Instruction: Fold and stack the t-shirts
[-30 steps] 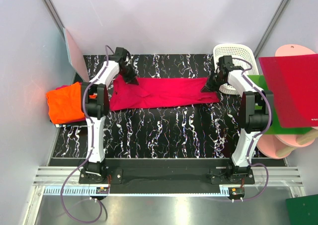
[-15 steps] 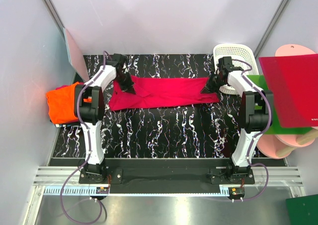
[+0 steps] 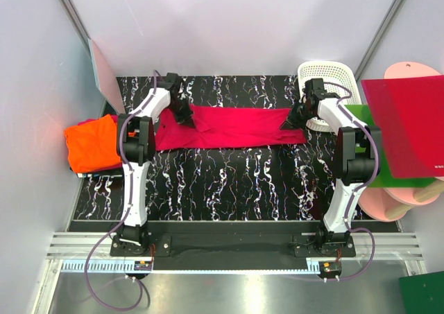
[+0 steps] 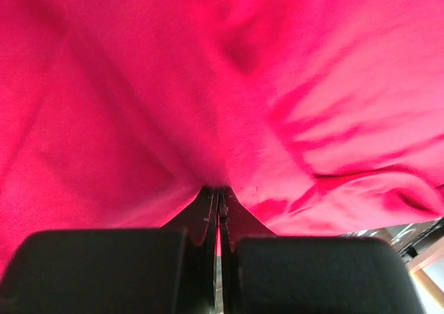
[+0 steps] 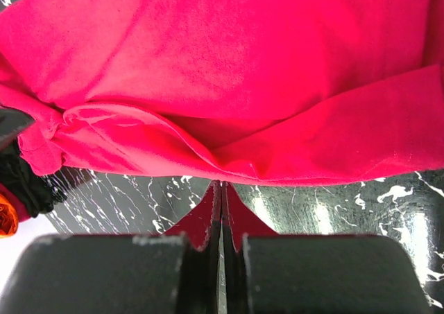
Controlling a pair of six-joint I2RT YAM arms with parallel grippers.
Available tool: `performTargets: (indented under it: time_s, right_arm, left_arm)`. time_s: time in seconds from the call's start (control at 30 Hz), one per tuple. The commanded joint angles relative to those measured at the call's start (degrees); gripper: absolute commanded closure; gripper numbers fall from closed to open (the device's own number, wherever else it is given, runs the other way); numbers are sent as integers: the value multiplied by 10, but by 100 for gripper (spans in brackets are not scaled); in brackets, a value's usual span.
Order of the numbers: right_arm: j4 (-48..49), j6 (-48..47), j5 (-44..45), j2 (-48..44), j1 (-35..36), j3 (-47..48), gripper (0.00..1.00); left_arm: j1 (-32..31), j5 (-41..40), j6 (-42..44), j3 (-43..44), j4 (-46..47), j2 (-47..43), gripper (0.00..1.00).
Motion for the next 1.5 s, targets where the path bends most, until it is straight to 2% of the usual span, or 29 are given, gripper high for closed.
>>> performTargets:
  time_s: [0.0,0.23,0.4,0.53,0.63,0.7,0.83,0.97,1.03,1.1,1.23,1.3,1.47]
  right_arm:
    - [10,3,-13,7,-1,31,97]
    - [8,4,-9,6,-1,24,97]
    - [6,4,-7,-1,-1,17,97]
    - [4,-10,22,3,1,21,100]
    - [-11,-36,83,41,11,60,100]
    - [-35,-55,137,71,27,122,100]
    - [-116,-93,248,198,68,310,100]
    - [-191,-108,337,290,102,448,100]
    - [-232,-122,375,352,114,542,100]
    - [-293,-126,390,385,115,593,100]
    - [-305,-127,445,365,119,539,100]
    - [-322,-128,467,353,122,516,100]
    - [-362,-124,455,319,131,429,100]
  left_arm:
    - [-19,14,-24,66,42,-6,100]
    - [-20,19,-76,72,156,-3,100]
    - [-18,71,-103,55,234,0,100]
    - [-12,103,-85,18,227,-38,100]
    - [-10,108,-54,-55,191,-94,100]
    - [-11,79,-27,-94,166,-145,100]
    - [-16,-12,22,-161,105,-200,100]
    - [-28,-119,69,-151,29,-185,100]
    - [-32,-147,79,-114,-1,-147,100]
    - [-32,-158,91,-73,-66,-108,100]
    - [-33,-172,104,65,-173,-2,100]
    - [-34,-200,107,107,-218,20,100]
    - [-32,-247,107,123,-235,45,100]
